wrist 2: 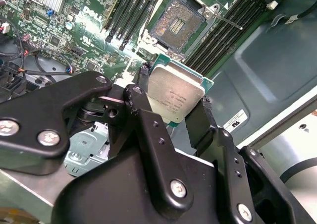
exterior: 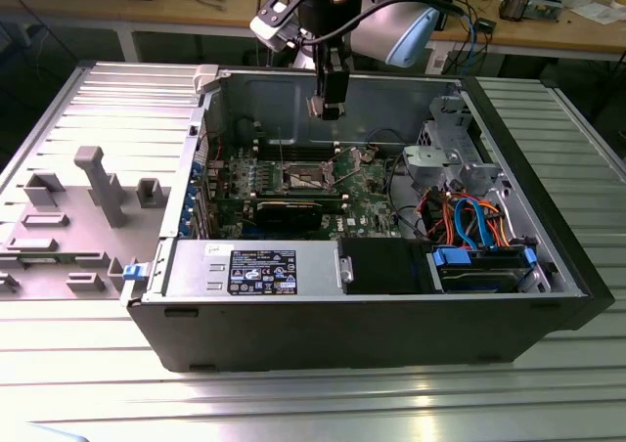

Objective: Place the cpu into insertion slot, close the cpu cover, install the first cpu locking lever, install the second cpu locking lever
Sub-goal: 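Place the cpu into insertion slot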

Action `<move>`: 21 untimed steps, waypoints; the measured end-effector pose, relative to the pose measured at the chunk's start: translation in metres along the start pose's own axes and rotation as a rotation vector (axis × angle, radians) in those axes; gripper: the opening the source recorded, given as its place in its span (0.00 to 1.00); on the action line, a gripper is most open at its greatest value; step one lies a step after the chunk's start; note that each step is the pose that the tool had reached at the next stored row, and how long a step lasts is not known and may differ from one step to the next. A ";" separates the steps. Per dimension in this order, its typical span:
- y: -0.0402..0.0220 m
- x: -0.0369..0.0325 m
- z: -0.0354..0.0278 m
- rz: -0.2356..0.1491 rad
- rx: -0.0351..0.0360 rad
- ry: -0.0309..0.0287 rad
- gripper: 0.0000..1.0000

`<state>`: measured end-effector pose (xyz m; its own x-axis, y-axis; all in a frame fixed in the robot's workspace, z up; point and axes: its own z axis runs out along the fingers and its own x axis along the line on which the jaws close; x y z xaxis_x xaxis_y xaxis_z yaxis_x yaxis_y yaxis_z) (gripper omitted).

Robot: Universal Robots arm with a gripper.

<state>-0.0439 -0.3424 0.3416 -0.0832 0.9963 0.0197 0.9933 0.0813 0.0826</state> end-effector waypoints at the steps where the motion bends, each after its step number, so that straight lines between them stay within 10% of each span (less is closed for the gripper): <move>1: 0.0000 0.0000 0.0000 0.000 0.0001 0.0000 0.55; 21: -0.0010 -0.0002 0.0119 0.000 0.0000 0.0000 0.55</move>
<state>-0.0439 -0.3424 0.3297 -0.0832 0.9963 0.0197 0.9933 0.0813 0.0825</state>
